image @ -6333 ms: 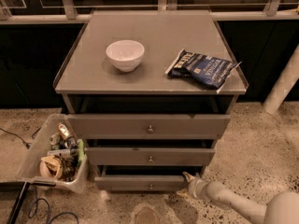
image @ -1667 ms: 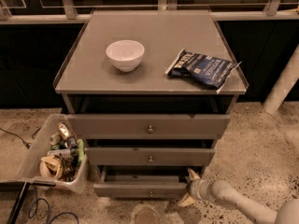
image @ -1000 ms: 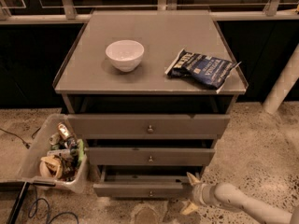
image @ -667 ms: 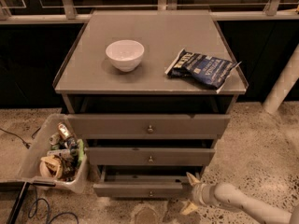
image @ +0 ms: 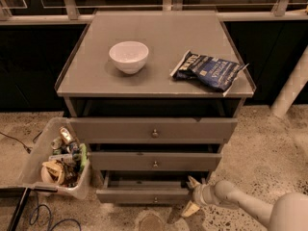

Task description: Open bottom drawer

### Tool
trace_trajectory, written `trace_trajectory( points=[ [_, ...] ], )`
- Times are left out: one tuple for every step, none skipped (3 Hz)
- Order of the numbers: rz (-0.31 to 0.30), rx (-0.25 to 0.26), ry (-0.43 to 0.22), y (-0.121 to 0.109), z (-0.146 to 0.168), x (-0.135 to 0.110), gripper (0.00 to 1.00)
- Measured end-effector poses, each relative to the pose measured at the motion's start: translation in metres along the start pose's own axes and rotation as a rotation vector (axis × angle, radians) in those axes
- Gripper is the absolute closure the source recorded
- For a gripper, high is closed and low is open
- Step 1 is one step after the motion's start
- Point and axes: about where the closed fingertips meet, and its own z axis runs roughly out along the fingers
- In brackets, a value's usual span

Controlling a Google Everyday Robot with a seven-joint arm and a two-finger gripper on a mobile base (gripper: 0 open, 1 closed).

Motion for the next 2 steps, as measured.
trace_trajectory(
  points=[
    [0.0,0.015,0.002,-0.0106,-0.0004,0.0019,0.0],
    [0.0,0.015,0.002,-0.0106,-0.0004,0.0019,0.19]
  ],
)
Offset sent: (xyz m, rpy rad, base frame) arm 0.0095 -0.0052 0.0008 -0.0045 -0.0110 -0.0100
